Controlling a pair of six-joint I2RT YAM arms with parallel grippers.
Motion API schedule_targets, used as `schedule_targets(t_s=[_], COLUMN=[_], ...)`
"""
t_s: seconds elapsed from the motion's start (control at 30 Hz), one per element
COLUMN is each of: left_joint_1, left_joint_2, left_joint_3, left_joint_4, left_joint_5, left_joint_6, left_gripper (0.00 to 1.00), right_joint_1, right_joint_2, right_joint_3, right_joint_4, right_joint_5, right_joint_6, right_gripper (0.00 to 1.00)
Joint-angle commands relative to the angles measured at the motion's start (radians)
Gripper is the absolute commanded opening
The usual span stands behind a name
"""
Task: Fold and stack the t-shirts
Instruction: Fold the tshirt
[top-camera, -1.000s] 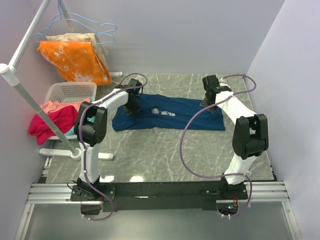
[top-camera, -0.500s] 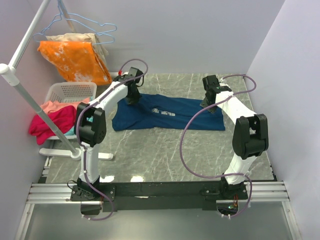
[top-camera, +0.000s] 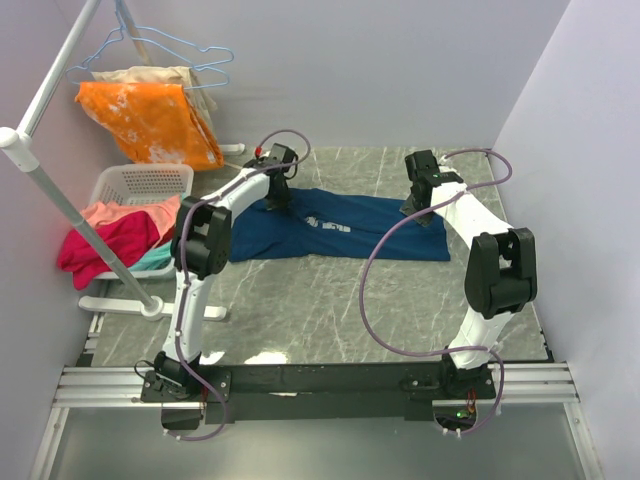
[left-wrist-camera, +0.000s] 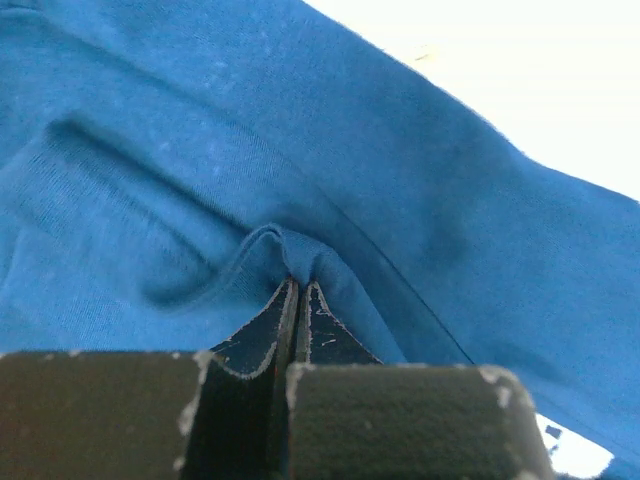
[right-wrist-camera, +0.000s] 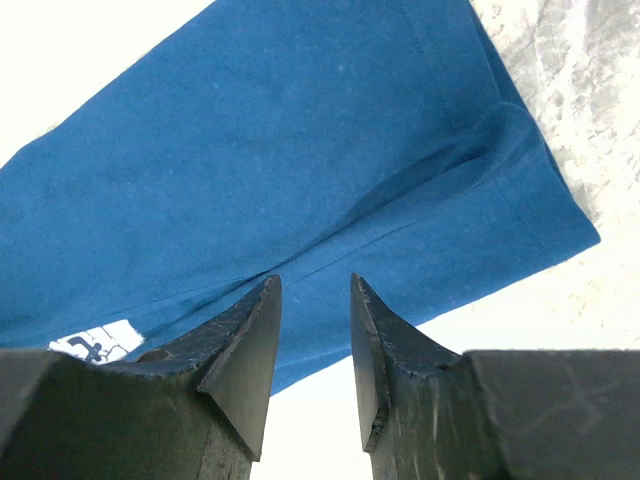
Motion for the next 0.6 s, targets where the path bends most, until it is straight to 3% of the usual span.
schedule_targets(t_s=[0.0,0.43,0.5,0.53,0.57], left_joint_1=[-0.008,-0.041,-0.045,-0.050,-0.051], left_joint_2=[-0.054,0.014,0.014,0.009,0.004], left_joint_3=[-0.045,0.064,0.055,0.050,0.035], left_joint_4=[0.151,0.156,0.162,0.166,0.169], left_joint_5=[0.023,-0.006,-0.017,-0.029,-0.040], left_joint_6=[0.074,0.148,0.155,0.155,0.155], left_gripper=[0.01,0.01,0.15,0.28,0.54], right_joint_1=[-0.002,0.013,0.013,0.015,0.016], right_joint_2=[-0.005,-0.008,-0.007,-0.008,-0.010], right_joint_3=[0.009,-0.010,-0.014,-0.016,-0.019], right_joint_4=[0.002,0.000,0.002,0.003,0.006], right_joint_5=[-0.001,-0.002,-0.009,-0.010,-0.013], right_joint_6=[-0.007,-0.007,-0.009,-0.010,-0.012], right_gripper=[0.41,0.41,0.41,0.41,0.41])
